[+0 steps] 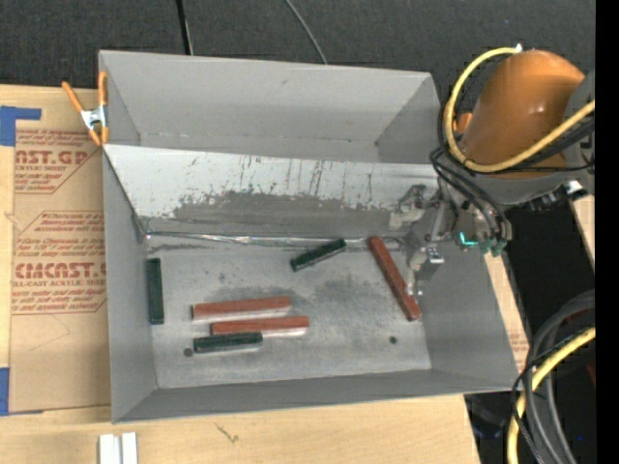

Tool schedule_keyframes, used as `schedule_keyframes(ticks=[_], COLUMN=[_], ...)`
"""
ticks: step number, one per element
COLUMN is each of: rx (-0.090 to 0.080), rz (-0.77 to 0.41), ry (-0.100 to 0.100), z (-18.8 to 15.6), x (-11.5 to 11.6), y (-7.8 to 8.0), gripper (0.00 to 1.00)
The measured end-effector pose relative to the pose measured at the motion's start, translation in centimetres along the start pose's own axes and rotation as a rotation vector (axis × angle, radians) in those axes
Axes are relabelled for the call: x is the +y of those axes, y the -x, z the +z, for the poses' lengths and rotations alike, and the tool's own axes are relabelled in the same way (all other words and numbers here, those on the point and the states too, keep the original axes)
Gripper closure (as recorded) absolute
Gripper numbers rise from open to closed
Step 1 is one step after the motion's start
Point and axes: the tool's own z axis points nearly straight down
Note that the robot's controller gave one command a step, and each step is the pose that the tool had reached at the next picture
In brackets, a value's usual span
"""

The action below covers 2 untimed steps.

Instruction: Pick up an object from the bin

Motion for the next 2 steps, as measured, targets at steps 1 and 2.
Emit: schedule_keyframes(ticks=[1,2], rx=[-0.006,-0.001], rz=[0.013,-0.083], ry=[0.0,0.002], z=[5.1,10.1], x=[4.2,5.4], y=[-1.2,-1.7], gripper=[0.0,0.0])
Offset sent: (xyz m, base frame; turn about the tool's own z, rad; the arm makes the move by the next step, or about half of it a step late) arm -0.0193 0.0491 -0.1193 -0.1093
